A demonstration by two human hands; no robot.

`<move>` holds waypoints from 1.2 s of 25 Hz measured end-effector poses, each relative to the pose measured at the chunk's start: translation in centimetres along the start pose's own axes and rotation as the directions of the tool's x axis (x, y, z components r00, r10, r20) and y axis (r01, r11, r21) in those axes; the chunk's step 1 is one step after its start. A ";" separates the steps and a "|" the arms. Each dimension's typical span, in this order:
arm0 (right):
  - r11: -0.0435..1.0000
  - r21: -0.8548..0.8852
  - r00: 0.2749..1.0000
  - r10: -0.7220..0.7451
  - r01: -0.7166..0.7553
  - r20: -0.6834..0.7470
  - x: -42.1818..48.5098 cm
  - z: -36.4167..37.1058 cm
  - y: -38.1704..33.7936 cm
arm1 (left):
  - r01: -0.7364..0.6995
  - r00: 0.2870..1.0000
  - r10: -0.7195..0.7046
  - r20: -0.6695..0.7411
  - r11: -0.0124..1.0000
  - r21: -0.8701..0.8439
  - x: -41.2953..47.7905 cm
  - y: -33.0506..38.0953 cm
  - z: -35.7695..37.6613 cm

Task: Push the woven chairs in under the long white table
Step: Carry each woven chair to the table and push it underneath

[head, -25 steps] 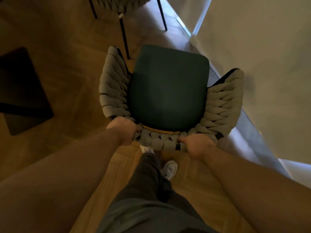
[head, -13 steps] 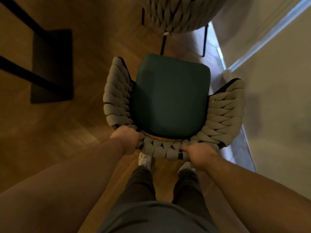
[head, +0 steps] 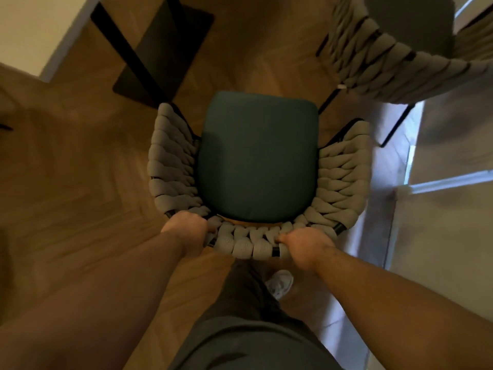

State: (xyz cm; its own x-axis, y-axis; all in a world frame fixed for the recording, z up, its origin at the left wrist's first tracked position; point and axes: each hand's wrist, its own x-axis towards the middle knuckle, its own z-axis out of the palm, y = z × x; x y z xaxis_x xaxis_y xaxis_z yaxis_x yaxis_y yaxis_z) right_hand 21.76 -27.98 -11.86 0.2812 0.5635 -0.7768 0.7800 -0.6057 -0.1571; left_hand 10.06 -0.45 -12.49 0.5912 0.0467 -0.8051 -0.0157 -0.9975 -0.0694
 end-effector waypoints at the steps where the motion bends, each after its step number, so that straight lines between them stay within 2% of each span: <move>1: 1.000 -0.022 1.000 -0.011 0.011 0.008 0.5 -0.8 0.3 | 0.012 1.000 -0.012 -0.001 1.000 -0.021 0.1 -0.2 0.0; 10: 0.979 -0.172 0.989 -0.090 0.109 0.114 4.4 -6.7 7.1 | 0.085 0.996 -0.091 -0.022 0.976 -0.203 2.4 1.4 -3.5; 15: 0.918 -0.294 0.962 -0.232 0.265 0.141 5.8 -10.5 12.5 | 0.182 0.983 -0.183 0.025 0.939 -0.293 4.1 4.8 -6.1; 22: 0.818 -0.466 0.942 -0.281 0.336 0.186 8.9 -16.6 18.9 | 0.326 0.940 -0.334 0.068 0.821 -0.468 6.8 9.9 -10.2; 27: 0.745 -0.579 0.943 -0.275 0.331 0.186 12.3 -20.2 21.3 | 0.349 0.928 -0.356 0.113 0.719 -0.600 9.4 10.0 -13.3; 30: 0.750 -0.582 0.949 -0.262 0.314 0.174 14.3 -22.2 23.4 | 0.361 0.921 -0.369 0.125 0.691 -0.626 10.9 9.8 -15.6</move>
State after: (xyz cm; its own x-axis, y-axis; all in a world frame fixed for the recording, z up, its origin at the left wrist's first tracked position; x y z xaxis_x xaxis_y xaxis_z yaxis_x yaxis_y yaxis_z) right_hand 56.40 -21.65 -13.10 -0.0346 0.5954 -0.8027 0.9988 0.0490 -0.0067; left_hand 28.94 -10.59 -12.78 0.4498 0.4178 -0.7893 0.7080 -0.7055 0.0300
